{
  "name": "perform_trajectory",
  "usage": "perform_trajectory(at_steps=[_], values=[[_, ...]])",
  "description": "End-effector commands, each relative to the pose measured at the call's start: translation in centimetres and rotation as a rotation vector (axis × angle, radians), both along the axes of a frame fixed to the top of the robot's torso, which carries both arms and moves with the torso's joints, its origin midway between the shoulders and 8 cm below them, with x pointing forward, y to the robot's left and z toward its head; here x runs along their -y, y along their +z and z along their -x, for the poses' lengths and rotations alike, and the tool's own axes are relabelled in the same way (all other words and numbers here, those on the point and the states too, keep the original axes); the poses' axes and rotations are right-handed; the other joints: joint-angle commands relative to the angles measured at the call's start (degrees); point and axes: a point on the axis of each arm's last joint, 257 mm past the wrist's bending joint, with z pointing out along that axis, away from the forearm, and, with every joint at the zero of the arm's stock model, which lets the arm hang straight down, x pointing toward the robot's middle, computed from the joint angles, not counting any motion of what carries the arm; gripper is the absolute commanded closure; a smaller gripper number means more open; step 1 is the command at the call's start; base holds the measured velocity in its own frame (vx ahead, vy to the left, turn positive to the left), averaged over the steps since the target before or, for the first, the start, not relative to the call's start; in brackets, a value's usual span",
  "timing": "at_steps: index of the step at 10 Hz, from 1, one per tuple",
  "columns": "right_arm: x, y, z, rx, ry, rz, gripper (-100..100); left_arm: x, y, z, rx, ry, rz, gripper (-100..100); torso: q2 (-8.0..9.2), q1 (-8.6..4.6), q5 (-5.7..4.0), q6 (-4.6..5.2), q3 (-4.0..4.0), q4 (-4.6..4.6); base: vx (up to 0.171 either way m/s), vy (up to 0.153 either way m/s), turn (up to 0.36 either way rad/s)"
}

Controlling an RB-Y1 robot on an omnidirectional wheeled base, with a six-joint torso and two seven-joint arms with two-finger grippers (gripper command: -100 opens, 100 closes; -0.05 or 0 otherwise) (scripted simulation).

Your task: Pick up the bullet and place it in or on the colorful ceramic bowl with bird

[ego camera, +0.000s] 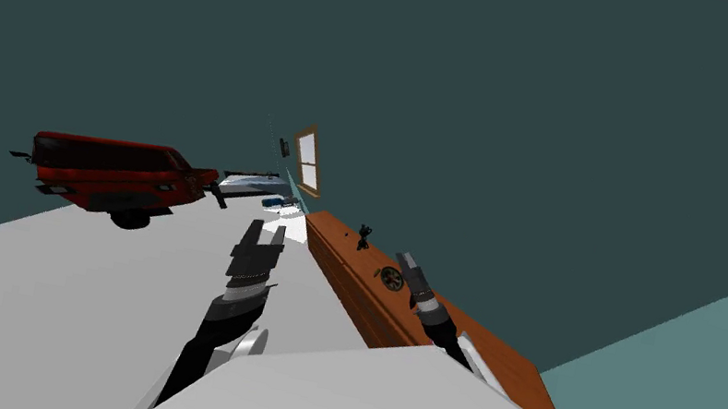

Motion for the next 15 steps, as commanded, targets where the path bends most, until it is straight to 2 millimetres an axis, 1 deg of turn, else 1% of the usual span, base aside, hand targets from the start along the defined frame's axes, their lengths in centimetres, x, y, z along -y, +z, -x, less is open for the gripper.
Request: perform_trajectory(at_steps=[1, 2, 4, 5, 6, 7, 8, 9, 10, 11, 12, 13, 14, 15], values=[[0.1, -2.1, 0.0, -0.038, -0.016, 0.067, -100, 0.0, 0.0, 0.0, 0.0, 0.0, 0.0, 0, 0.0, 0.0, 0.0, 0.0, 0.0, 0.0, -0.03, -0.042, 0.112], [0.0, -4.0, -0.1, -0.065, -0.022, 0.16, -100, 0.0, 0.0, 0.0, 0.0, 0.0, 0.0, 0, -0.01, 0.01, 0.0, 0.09, 0.0, 0.0, -0.024, -0.036, 0.216], [0.4, -5.0, -0.2, -0.085, -0.029, 0.167, -100, 0.0, 0.0, 0.0, 0.0, 0.0, 0.0, 0, -0.05, 0.04, 0.01, 0.08, -0.03, -0.01, -0.014, -0.024, 0.063], [0.6, -7.5, -0.2, -0.119, -0.038, 0.271, -100, 0.0, 0.0, 0.0, 0.0, 0.0, 0.0, 0, -0.09, 0.1, 0.02, 0.09, -0.05, -0.01, -0.02, -0.019, 0.237], [0.8, -8.1, -0.2, -0.132, -0.04, 0.272, -100, 0.0, 0.0, 0.0, 0.0, 0.0, 0.0, 0, -0.08, 0.09, 0.02, 0.03, -0.04, -0.01, -0.016, -0.028, 0.197], [1.2, -10.5, 0.0, -0.163, -0.046, 0.38, -100, 0.0, 0.0, 0.0, 0.0, 0.0, 0.0, 0, -0.08, 0.07, 0.02, 0.07, -0.04, -0.01, -0.021, -0.035, 0.283], [1.5, -11.3, 0.0, -0.18, -0.049, 0.381, -100, 0.0, 0.0, 0.0, 0.0, 0.0, 0.0, 0, -0.07, 0.02, 0.01, 0.04, -0.04, -0.01, -0.022, -0.043, 0.113], [1.9, -13.0, 0.3, -0.196, -0.049, 0.488, -100, 0.0, 0.0, 0.0, 0.0, 0.0, 0.0, 0, -0.07, 0.01, 0.0, 0.09, -0.03, -0.01, -0.029, -0.04, 0.246], [2.4, -14.4, 0.4, -0.225, -0.054, 0.495, -100, 0.0, 0.0, 0.0, 0.0, 0.0, 0.0, 0, -0.05, -0.01, 0.0, 0.05, -0.03, -0.01, -0.022, -0.036, 0.149], [2.4, -14.4, 0.4, -0.227, -0.054, 0.495, -100, 0.0, 0.0, 0.0, 0.0, 0.0, 0.0, 0, -0.06, 0.02, 0.0, 0.09, -0.03, -0.01, -0.011, -0.015, -0.007], [3.1, -16.4, 0.8, -0.245, -0.053, 0.609, -100, 0.0, 0.0, 0.0, 0.0, 0.0, 0.0, 0, -0.1, 0.09, 0.02, 0.1, -0.05, -0.01, -0.02, -0.011, 0.271], [3.2, -16.7, 0.9, -0.251, -0.053, 0.61, -100, 0.0, 0.0, 0.0, 0.0, 0.0, 0.0, 0, -0.1, 0.1, 0.03, 0.04, -0.05, -0.01, -0.02, -0.026, 0.148], [3.6, -17.6, 1.1, -0.272, -0.055, 0.612, -100, 0.0, 0.0, 0.0, 0.0, 0.0, 0.0, 0, -0.09, 0.07, 0.01, 0.09, -0.05, -0.02, -0.008, -0.018, -0.026], [4.4, -19.6, 1.6, -0.29, -0.051, 0.728, -100, 0.0, 0.0, 0.0, 0.0, 0.0, 0.0, 0, -0.12, 0.09, 0.02, 0.11, -0.06, -0.02, -0.016, -0.023, 0.288]])
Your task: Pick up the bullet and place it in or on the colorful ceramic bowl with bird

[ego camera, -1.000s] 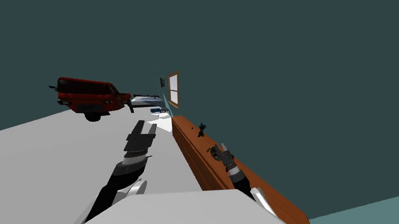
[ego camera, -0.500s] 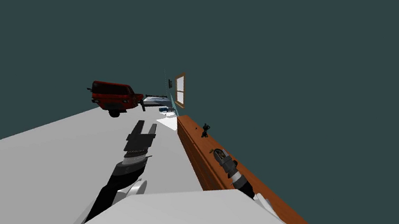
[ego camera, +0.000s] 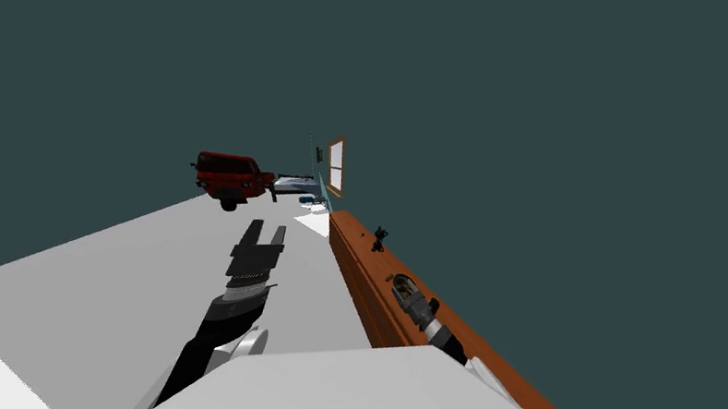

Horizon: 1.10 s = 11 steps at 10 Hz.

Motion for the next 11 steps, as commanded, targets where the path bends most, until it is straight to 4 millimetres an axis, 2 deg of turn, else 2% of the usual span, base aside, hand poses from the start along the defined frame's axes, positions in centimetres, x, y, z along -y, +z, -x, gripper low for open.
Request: perform_trajectory(at_steps=[1, 2, 3, 5, 6, 7, 8, 9, 11], values=[[1.2, -2.2, 0.7, -0.037, -0.005, 0.06, -100, 0.0, 0.0, 0.0, 0.0, 0.0, 0.0, 0, 0.0, 0.0, 0.0, 0.0, 0.0, 0.0, -0.018, -0.039, 0.142], [1.2, -2.2, 0.7, -0.037, -0.005, 0.06, -100, 0.0, 0.0, 0.0, 0.0, 0.0, 0.0, 0, 0.02, -0.04, -0.01, 0.07, 0.01, 0.0, -0.01, -0.021, -0.045], [2.3, -4.3, 1.4, -0.064, 0.011, 0.174, -100, 0.0, 0.0, 0.0, 0.0, 0.0, 0.0, 0, -0.01, 0.01, -0.01, 0.07, 0.0, 0.0, -0.019, -0.022, 0.218], [2.8, -5.2, 1.7, -0.085, 0.003, 0.177, -100, 0.0, 0.0, 0.0, 0.0, 0.0, 0.0, 0, 0.01, -0.02, -0.01, 0.05, 0.0, 0.0, -0.015, -0.023, 0.075], [4.0, -7.1, 2.6, -0.111, 0.024, 0.289, -100, 0.0, 0.0, 0.0, 0.0, 0.0, 0.0, 0, -0.01, 0.04, 0.0, 0.08, -0.01, 0.0, -0.014, -0.025, 0.233], [4.6, -8.0, 3.0, -0.133, 0.016, 0.293, -100, 0.0, 0.0, 0.0, 0.0, 0.0, 0.0, 0, -0.01, -0.01, 0.0, 0.02, -0.01, 0.0, -0.018, -0.035, 0.129], [6.0, -9.8, 3.9, -0.16, 0.038, 0.398, -100, 0.0, 0.0, 0.0, 0.0, 0.0, 0.0, 0, 0.0, -0.03, -0.01, 0.07, 0.0, 0.0, -0.024, -0.035, 0.223], [6.5, -10.6, 4.4, -0.18, 0.034, 0.407, -100, 0.0, 0.0, 0.0, 0.0, 0.0, 0.0, 0, 0.02, -0.05, -0.01, 0.04, 0.01, 0.0, -0.023, -0.034, 0.126], [9.9, -13.9, 6.7, -0.247, 0.071, 0.586, -100, 0.0, 0.0, 0.0, 0.0, 0.0, 0.0, 0, 0.01, -0.07, -0.01, 0.04, 0.01, 0.01, -0.03, -0.052, 0.302]])
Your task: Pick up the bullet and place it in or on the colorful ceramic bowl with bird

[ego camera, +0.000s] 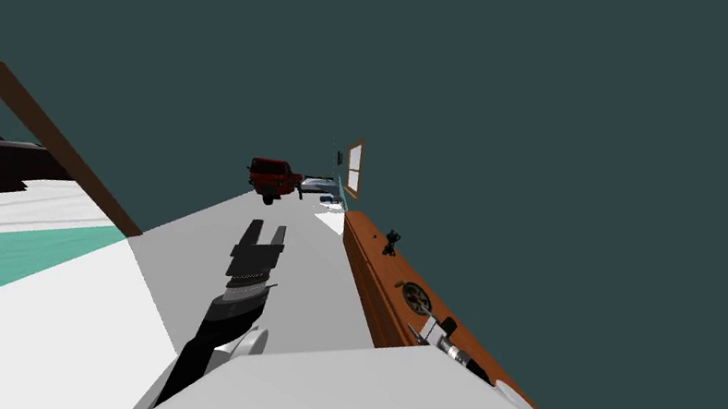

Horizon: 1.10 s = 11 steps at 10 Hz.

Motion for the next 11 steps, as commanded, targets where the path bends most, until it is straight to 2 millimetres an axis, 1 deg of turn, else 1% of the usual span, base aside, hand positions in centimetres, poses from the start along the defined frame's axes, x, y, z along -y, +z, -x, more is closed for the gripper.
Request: perform_trajectory(at_steps=[1, 2, 3, 4, 6, 7, 8, 9, 11], values=[[2.0, -2.0, 1.8, -0.047, 0.018, 0.092, -100, 0.0, 0.0, 0.0, 0.0, 0.0, 0.0, 0, 0.0, 0.0, 0.0, 0.0, 0.0, 0.0, -0.028, -0.06, 0.13], [3.9, -3.6, 3.3, -0.088, 0.04, 0.179, -100, 0.0, 0.0, 0.0, 0.0, 0.0, 0.0, 0, -0.01, 0.01, -0.01, 0.07, -0.01, -0.01, -0.03, -0.042, 0.17], [4.0, -3.9, 3.6, -0.096, 0.045, 0.191, -100, 0.0, 0.0, 0.0, 0.0, 0.0, 0.0, 0, -0.01, 0.05, 0.01, 0.03, -0.01, 0.0, -0.023, -0.029, 0.128], [6.0, -5.4, 5.2, -0.139, 0.072, 0.28, -100, 0.0, 0.0, 0.0, 0.0, 0.0, 0.0, 0, -0.03, 0.12, 0.02, 0.06, -0.01, -0.01, -0.026, -0.019, 0.252], [6.1, -5.6, 5.4, -0.144, 0.074, 0.283, -100, 0.0, 0.0, 0.0, 0.0, 0.0, 0.0, 0, -0.05, 0.15, 0.03, 0.06, -0.03, -0.01, -0.014, -0.02, 0.043], [7.8, -6.7, 6.9, -0.181, 0.108, 0.368, -100, 0.0, 0.0, 0.0, 0.0, 0.0, 0.0, 0, -0.09, 0.19, 0.03, 0.07, -0.05, -0.02, -0.015, -0.013, 0.291], [8.1, -7.0, 7.2, -0.191, 0.104, 0.369, -100, 0.0, 0.0, 0.0, 0.0, 0.0, 0.0, 0, -0.09, 0.18, 0.04, 0.0, -0.05, -0.01, -0.016, -0.029, 0.118], [9.7, -8.0, 8.7, -0.226, 0.139, 0.446, -100, 0.0, 0.0, 0.0, 0.0, 0.0, 0.0, 0, -0.08, 0.15, 0.03, 0.07, -0.05, -0.02, -0.02, -0.03, 0.191], [10.0, -8.3, 9.1, -0.236, 0.134, 0.447, -100, 0.0, 0.0, 0.0, 0.0, 0.0, 0.0, 0, -0.07, 0.15, 0.03, 0.07, -0.04, -0.01, -0.015, -0.016, 0.048]])
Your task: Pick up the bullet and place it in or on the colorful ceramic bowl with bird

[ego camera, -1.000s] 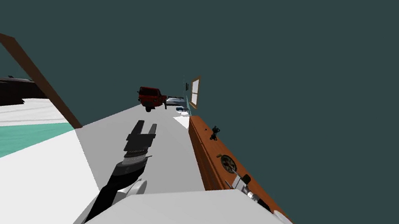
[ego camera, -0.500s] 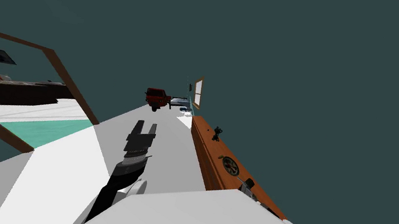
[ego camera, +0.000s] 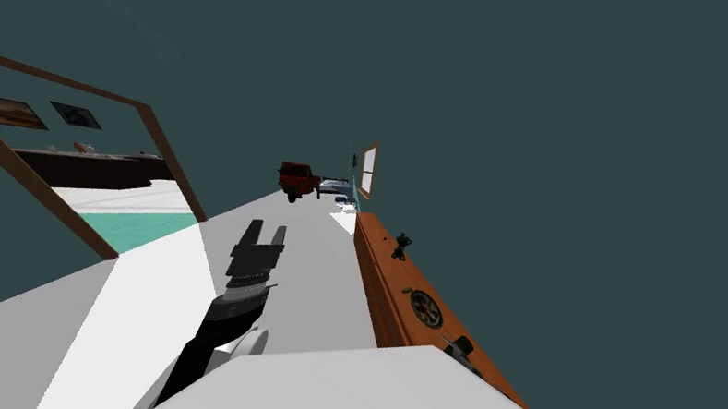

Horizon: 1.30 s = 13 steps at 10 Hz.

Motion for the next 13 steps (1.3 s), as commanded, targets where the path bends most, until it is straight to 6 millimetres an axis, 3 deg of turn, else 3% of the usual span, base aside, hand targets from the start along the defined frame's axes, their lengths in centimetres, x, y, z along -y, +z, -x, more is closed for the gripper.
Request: perform_trajectory(at_steps=[1, 3, 4, 5, 6, 7, 9, 13], values=[[1.6, -1.0, 1.5, -0.038, 0.037, 0.071, -100, 0.0, 0.0, 0.0, 0.0, 0.0, 0.0, 0, 0.0, 0.0, 0.0, 0.0, 0.0, 0.0, -0.016, -0.009, 0.229], [4.9, -2.8, 5.1, -0.128, 0.078, 0.187, -100, 0.0, 0.0, 0.0, 0.0, 0.0, 0.0, 0, 0.01, -0.06, 0.0, -0.06, 0.01, 0.0, -0.027, -0.021, 0.386], [4.9, -2.9, 5.2, -0.132, 0.086, 0.192, -100, 0.0, 0.0, 0.0, 0.0, 0.0, 0.0, 0, 0.03, -0.07, -0.01, -0.06, 0.02, 0.01, -0.016, -0.023, 0.079], [6.2, -3.4, 6.7, -0.169, 0.111, 0.242, -100, 0.0, 0.0, 0.0, 0.0, 0.0, 0.0, 0, 0.01, -0.06, 0.0, 0.02, 0.01, 0.0, -0.009, -0.01, 0.149], [6.2, -3.4, 6.6, -0.167, 0.113, 0.241, -100, 0.0, 0.0, 0.0, 0.0, 0.0, 0.0, 0, -0.01, -0.02, 0.01, -0.02, 0.0, 0.0, -0.007, -0.011, 0.103], [7.3, -3.9, 8.0, -0.2, 0.137, 0.284, -100, 0.0, 0.0, 0.0, 0.0, 0.0, 0.0, 0, -0.03, -0.01, 0.0, 0.0, -0.02, 0.0, -0.007, -0.008, 0.242], [7.4, -3.9, 8.1, -0.204, 0.135, 0.285, -100, 0.0, 0.0, 0.0, 0.0, 0.0, 0.0, 0, -0.05, -0.02, 0.0, 0.01, -0.03, -0.01, -0.002, -0.01, 0.041], [10.4, -5.2, 12.6, -0.313, 0.21, 0.4, -100, 0.0, 0.0, 0.0, 0.0, 0.0, 0.0, 0, -0.06, -0.08, -0.01, -0.04, -0.03, -0.01, -0.007, -0.019, 0.263]])
